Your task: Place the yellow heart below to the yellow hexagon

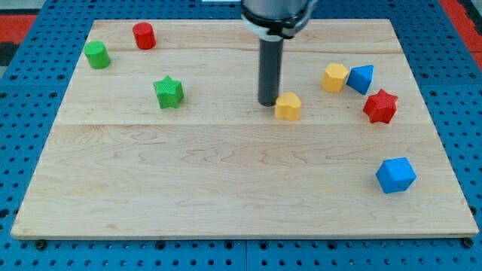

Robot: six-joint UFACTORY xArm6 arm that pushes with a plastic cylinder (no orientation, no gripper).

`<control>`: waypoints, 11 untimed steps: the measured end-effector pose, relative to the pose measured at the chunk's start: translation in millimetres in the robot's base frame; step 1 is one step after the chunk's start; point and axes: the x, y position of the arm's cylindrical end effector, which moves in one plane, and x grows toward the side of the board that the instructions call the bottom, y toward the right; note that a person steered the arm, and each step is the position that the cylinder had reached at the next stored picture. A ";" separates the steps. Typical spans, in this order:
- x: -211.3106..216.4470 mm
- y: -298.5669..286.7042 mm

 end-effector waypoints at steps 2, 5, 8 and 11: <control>43.3 33.7; 79.8 67.3; 51.7 47.3; 43.1 67.8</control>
